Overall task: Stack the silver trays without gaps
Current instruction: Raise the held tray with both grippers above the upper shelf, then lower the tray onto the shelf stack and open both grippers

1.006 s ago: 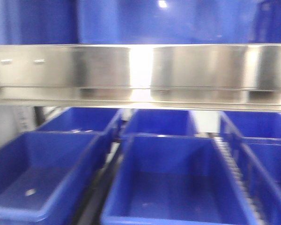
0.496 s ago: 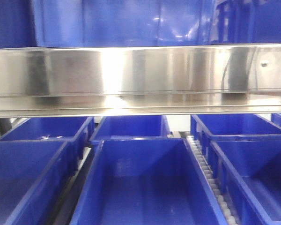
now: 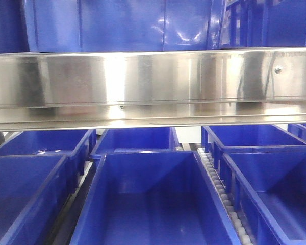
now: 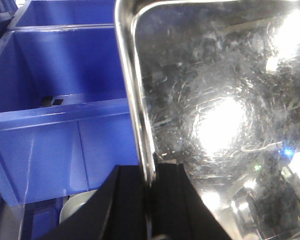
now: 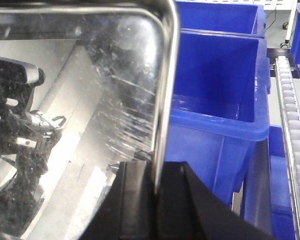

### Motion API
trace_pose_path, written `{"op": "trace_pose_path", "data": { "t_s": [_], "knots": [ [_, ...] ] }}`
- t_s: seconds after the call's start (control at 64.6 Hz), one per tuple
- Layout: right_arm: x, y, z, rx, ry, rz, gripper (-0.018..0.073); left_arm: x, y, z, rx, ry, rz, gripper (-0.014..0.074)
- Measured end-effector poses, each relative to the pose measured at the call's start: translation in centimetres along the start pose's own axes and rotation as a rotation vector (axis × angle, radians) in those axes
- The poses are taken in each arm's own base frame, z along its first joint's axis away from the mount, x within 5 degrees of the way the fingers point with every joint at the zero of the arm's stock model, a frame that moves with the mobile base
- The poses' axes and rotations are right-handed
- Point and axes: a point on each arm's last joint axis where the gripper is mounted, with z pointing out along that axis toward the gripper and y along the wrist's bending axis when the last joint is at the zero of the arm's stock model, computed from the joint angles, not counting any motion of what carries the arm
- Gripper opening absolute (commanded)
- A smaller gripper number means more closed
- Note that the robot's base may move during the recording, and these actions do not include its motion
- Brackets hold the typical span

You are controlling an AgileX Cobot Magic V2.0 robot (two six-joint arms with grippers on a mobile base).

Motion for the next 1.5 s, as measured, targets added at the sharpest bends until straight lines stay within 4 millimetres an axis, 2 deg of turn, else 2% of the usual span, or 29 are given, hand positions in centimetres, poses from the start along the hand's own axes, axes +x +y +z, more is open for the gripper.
{"op": "trace_pose_path", "data": {
  "t_s": [0.403, 0.588, 0.712, 1.006, 1.502],
  "knots": [
    [0.0, 0.0, 0.0, -0.004, 0.002, 0.006, -0.0079, 0.0, 0.0, 0.0, 0.000, 0.000, 0.000, -0.0008],
    [0.8, 0.3, 0.1, -0.030, 0.082, 0.040, -0.0079, 0.6, 0.2, 0.1, -0.030, 0.068, -0.001, -0.0008],
    [1.9, 0.2, 0.9, -0.039, 0.174, 0.051, -0.0079, 1.9, 0.3, 0.9, -0.061, 0.173, -0.003, -0.0008],
    [6.0, -0.3, 4.2, -0.044, 0.458, 0.078, -0.0079, 6.5, -0.5, 4.6, -0.111, 0.429, 0.012, -0.0008],
    [10.5, -1.2, 8.6, -0.033, 0.664, 0.107, -0.0077, 10.3, -1.2, 8.2, -0.146, 0.575, 0.060, -0.0006]
  ]
}}
